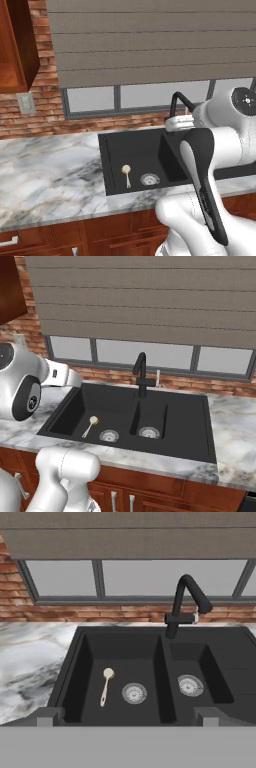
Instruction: Pick up the sponge and dish brush from the sink, and place them back in the cabinet, and close the cabinet door.
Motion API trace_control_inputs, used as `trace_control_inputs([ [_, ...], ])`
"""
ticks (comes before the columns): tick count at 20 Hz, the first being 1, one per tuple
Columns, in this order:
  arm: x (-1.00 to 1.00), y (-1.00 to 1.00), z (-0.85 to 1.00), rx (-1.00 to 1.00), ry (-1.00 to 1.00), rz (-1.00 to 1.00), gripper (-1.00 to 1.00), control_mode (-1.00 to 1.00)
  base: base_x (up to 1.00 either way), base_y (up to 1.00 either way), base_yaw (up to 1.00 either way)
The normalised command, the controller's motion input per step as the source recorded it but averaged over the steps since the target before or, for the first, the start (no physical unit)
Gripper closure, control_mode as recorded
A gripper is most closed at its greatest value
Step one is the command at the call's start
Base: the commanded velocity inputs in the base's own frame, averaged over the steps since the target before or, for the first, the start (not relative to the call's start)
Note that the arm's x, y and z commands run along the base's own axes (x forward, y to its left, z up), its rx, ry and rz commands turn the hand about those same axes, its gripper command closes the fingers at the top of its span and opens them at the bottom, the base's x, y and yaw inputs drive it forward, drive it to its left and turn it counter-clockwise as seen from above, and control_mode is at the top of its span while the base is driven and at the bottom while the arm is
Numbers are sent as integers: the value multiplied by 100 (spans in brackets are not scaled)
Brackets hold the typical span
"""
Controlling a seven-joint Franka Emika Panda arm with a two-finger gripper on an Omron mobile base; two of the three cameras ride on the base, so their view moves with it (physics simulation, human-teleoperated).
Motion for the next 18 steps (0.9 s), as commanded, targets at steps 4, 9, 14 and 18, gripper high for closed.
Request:
trace_control_inputs([
  [4, 27, 0, -2, 4, 5, 0, -100, -100, 0, 0, 0],
  [9, 26, 1, -10, 1, 4, 0, -100, -100, 0, 0, 0],
  [14, 20, 3, -12, 0, 7, 0, -100, -100, 0, 0, 0],
  [18, 26, 6, -20, 0, 5, 0, -100, -100, 0, 0, 0],
])
